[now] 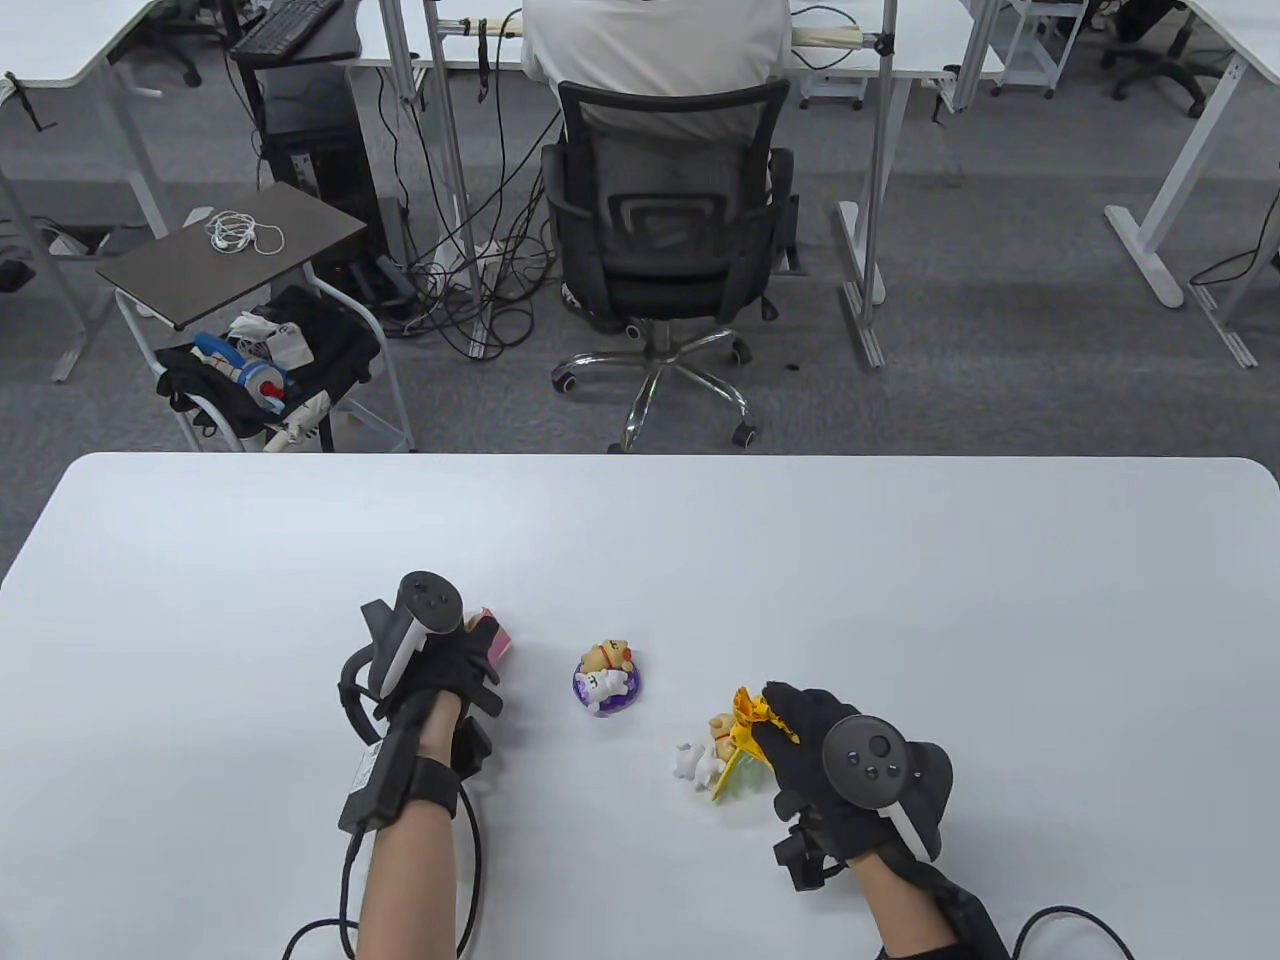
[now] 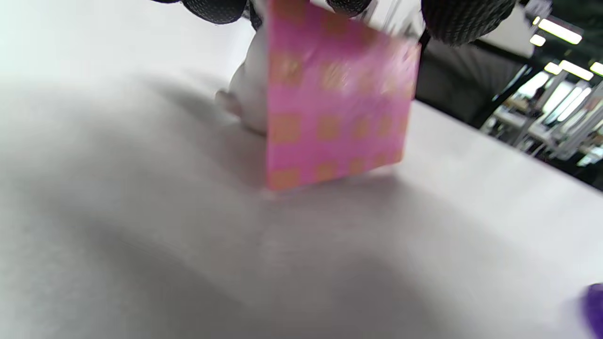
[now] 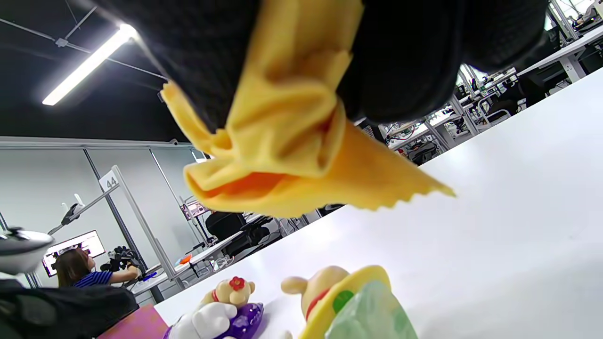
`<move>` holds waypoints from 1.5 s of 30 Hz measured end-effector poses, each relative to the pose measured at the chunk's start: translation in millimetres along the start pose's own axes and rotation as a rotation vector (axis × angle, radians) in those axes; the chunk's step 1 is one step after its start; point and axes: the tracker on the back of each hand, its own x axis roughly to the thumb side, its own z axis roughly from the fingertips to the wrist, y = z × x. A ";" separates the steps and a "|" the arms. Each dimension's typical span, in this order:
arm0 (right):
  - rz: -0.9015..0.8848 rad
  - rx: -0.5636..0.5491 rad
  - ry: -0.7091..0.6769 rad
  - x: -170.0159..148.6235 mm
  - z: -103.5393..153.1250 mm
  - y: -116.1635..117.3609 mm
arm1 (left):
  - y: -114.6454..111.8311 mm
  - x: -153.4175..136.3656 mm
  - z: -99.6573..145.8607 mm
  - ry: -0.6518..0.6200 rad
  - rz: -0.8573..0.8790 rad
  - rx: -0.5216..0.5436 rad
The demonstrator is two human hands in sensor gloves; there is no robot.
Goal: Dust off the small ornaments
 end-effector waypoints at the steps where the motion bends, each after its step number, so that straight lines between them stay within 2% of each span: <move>1: 0.006 0.004 -0.002 0.4 -0.1 1.0 | 3.2 3.2 9.7 -0.025 0.033 0.016; 5: 0.040 0.053 -0.005 0.5 -0.6 8.1 | 9.0 25.1 43.2 -0.197 0.099 0.036; 8: 0.066 0.081 -0.006 -0.6 -1.4 12.1 | 4.6 42.0 67.0 -0.299 0.066 0.068; 10: 0.073 0.112 0.012 -2.3 -3.5 14.0 | -6.5 54.0 88.3 -0.378 0.040 0.082; 12: 0.074 0.102 0.032 -4.8 -5.1 13.5 | -22.0 62.0 104.6 -0.420 0.042 0.052; 16: 0.048 0.086 0.090 -14.7 -9.0 7.2 | -50.3 73.9 122.6 -0.465 0.040 -0.050; 20: 0.073 0.095 0.209 -34.8 -24.6 -1.4 | -64.4 83.1 135.1 -0.502 -0.020 -0.067; 25: 0.298 0.048 0.286 -62.4 -46.9 -25.7 | -63.5 83.3 138.7 -0.526 0.007 -0.072; 27: 0.344 0.016 0.342 -77.6 -57.0 -32.7 | -62.1 80.4 138.2 -0.518 0.006 -0.075; 33: 0.410 0.023 0.533 -122.9 -75.3 -38.1 | -54.3 65.5 133.2 -0.487 0.055 -0.059; 40: 0.322 0.124 0.693 -170.3 -72.1 -32.2 | -49.3 57.8 128.1 -0.474 0.113 -0.053; 43: 0.350 0.192 0.701 -174.5 -70.2 -29.9 | -49.9 57.8 126.3 -0.472 0.101 -0.054; 45: 0.378 0.195 0.702 -170.5 -71.2 -33.6 | -50.6 58.4 126.1 -0.476 0.083 -0.053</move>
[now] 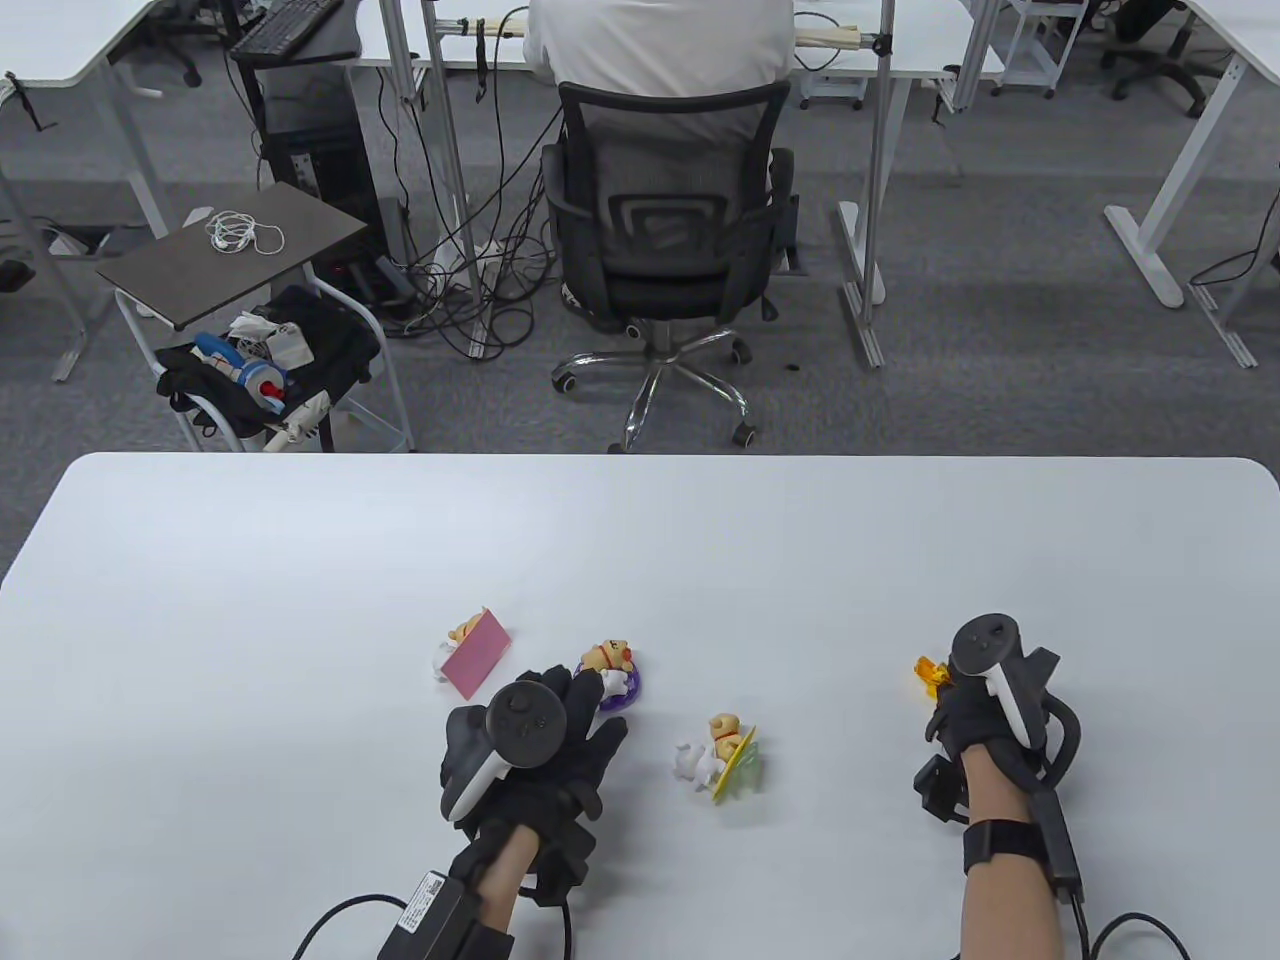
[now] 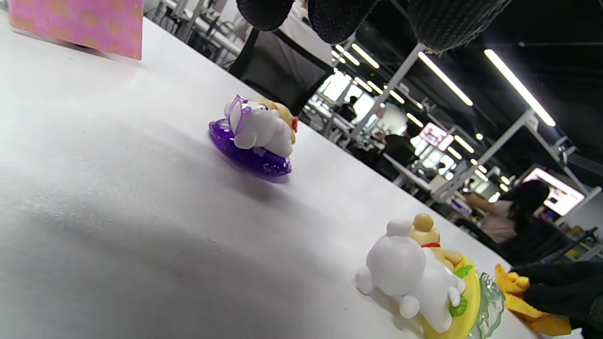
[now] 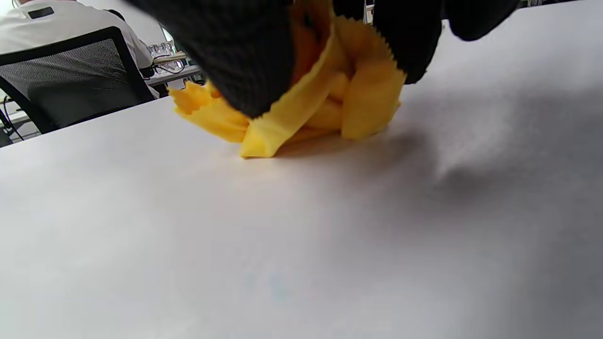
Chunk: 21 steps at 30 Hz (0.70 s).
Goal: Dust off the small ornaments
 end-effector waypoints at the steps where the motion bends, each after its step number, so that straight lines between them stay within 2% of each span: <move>1: 0.006 0.011 -0.010 2.7 2.5 -4.9 | -0.2 0.5 -0.3 -0.001 -0.006 -0.003; 5: 0.064 0.075 -0.108 25.0 23.5 -20.7 | -1.1 2.9 -0.4 -0.011 -0.016 0.002; 9: 0.079 -0.040 -0.360 56.5 65.2 -22.6 | -3.6 6.8 -0.2 -0.038 -0.053 0.011; 14: 0.097 -0.084 -0.629 97.8 130.1 -0.5 | -11.2 11.0 -1.6 -0.068 -0.106 0.009; 18: 0.079 -0.061 -0.723 113.7 153.4 18.4 | -20.7 13.1 -4.2 -0.073 -0.135 -0.057; 21: 0.073 -0.076 -0.769 116.6 159.7 26.8 | -26.6 16.8 -6.4 -0.077 -0.149 -0.085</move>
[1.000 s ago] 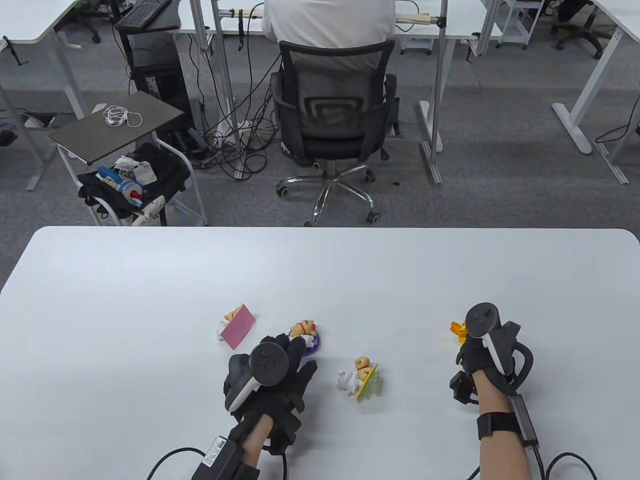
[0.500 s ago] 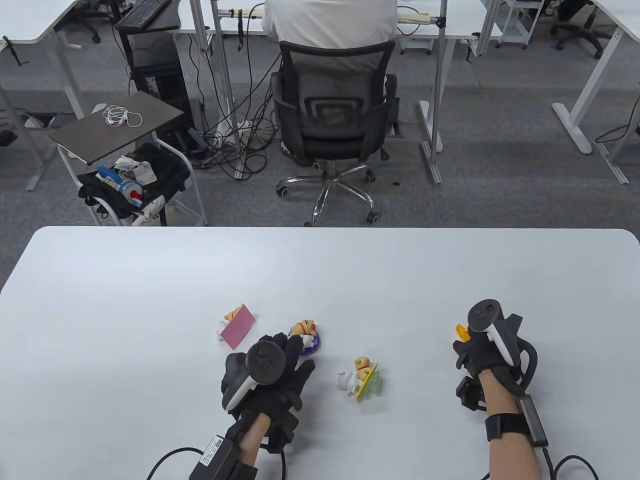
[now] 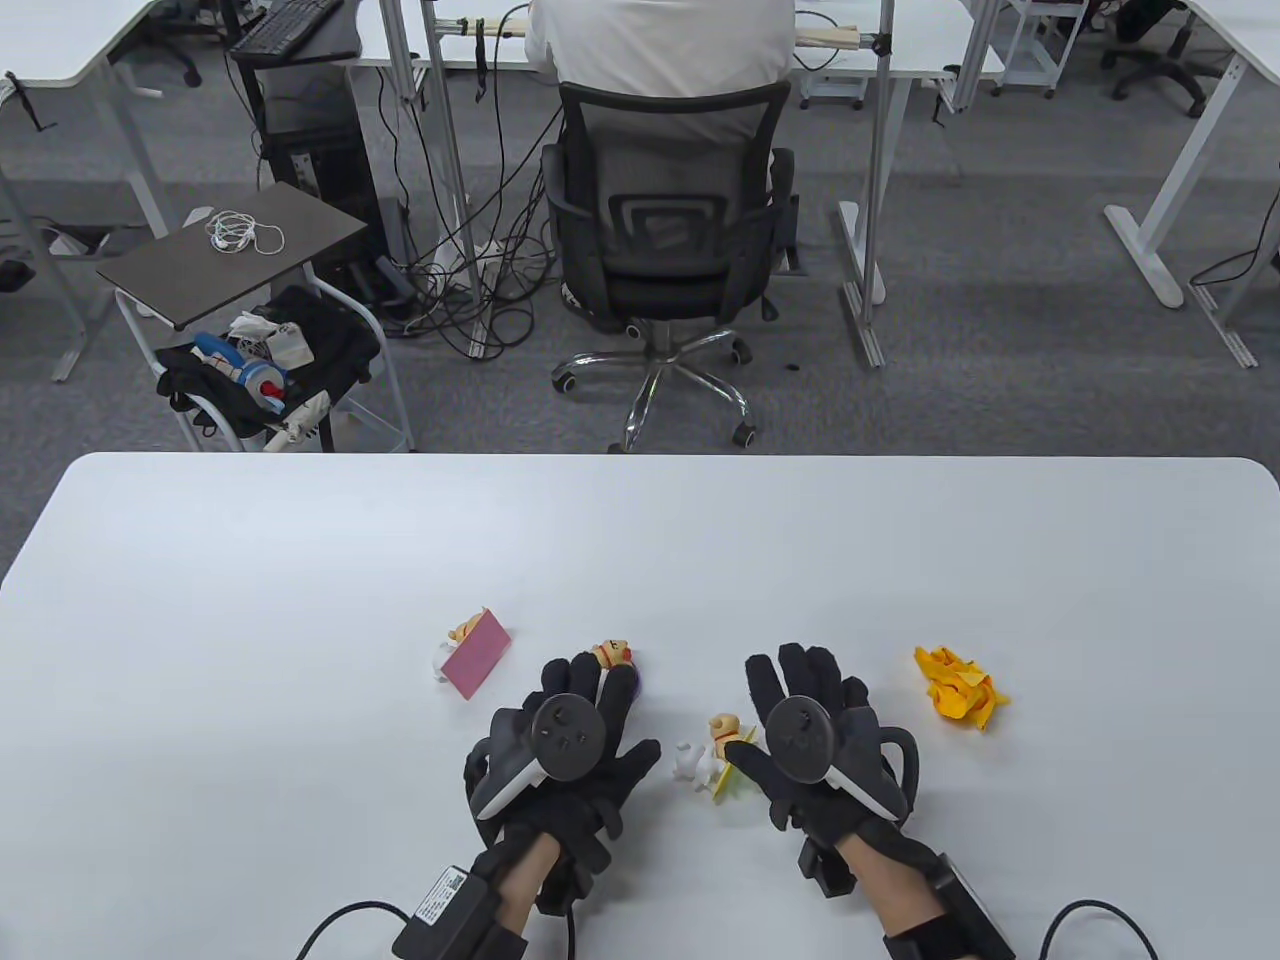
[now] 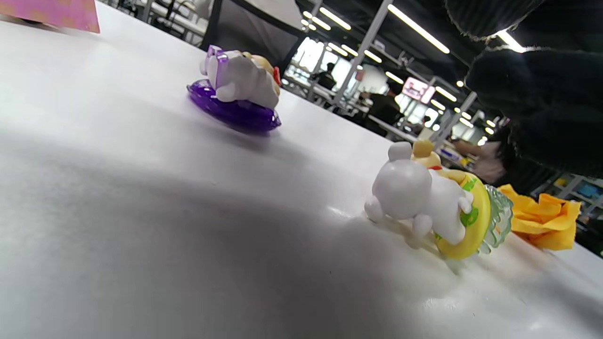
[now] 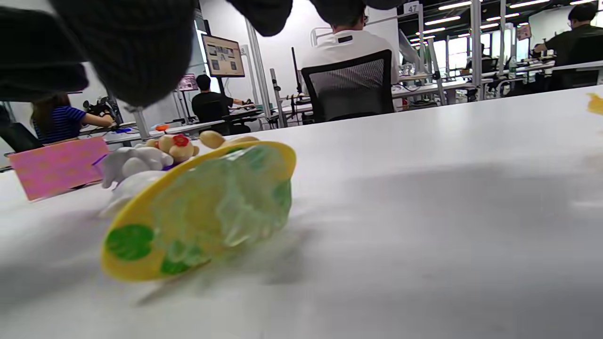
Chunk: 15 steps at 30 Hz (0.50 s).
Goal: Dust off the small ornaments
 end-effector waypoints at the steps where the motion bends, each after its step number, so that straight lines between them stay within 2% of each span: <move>1: -0.005 -0.011 -0.011 0.9 -0.1 0.8 | -0.8 1.4 -0.7 -0.003 -0.002 -0.001; 8: -0.006 0.010 0.007 -1.7 -0.6 0.7 | -3.3 15.0 -0.2 -0.021 -0.009 0.001; 15: -0.005 0.006 0.038 -7.8 3.8 -1.1 | -4.5 9.0 3.4 0.005 0.009 0.002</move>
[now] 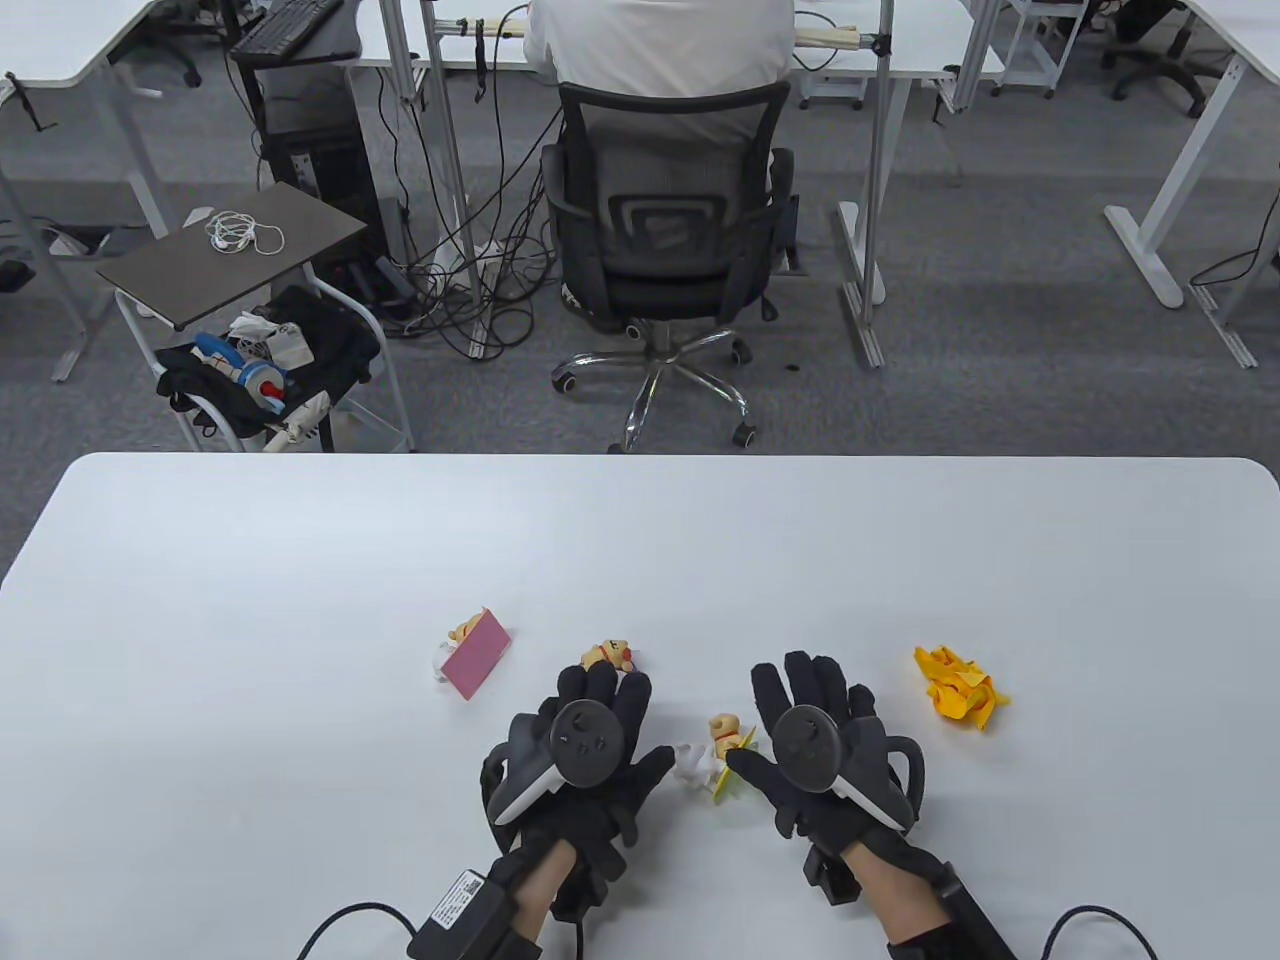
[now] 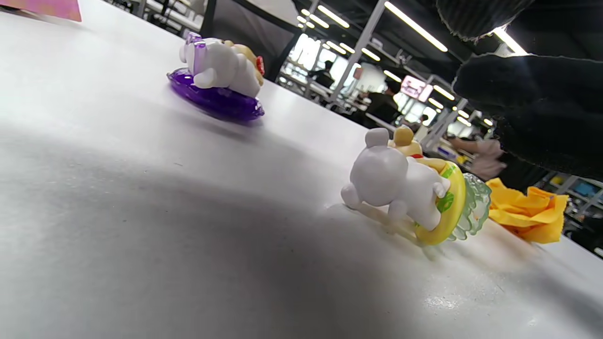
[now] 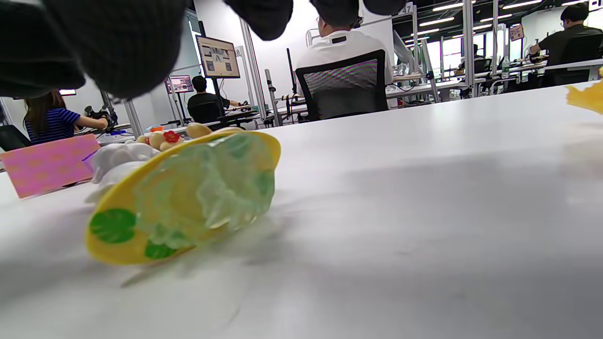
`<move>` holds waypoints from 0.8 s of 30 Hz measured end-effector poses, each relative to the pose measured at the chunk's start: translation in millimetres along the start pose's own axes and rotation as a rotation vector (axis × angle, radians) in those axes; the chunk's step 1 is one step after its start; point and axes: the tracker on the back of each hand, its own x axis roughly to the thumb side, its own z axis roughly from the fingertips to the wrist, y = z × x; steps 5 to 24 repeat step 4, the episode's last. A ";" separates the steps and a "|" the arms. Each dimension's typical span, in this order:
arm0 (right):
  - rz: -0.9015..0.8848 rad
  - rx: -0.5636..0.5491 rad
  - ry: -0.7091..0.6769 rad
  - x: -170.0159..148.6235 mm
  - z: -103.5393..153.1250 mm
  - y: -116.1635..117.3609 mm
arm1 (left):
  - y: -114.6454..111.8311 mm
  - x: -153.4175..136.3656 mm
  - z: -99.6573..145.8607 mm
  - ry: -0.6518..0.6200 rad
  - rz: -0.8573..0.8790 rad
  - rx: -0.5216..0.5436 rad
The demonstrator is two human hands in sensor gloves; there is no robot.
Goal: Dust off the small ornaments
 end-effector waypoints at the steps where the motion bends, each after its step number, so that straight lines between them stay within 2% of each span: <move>1: -0.001 0.000 0.000 -0.1 0.4 -0.2 | 0.0 -0.5 0.5 0.002 0.001 0.003; 24: 0.007 0.010 -0.004 0.7 1.8 0.7 | 0.0 -1.3 0.8 0.004 0.002 0.002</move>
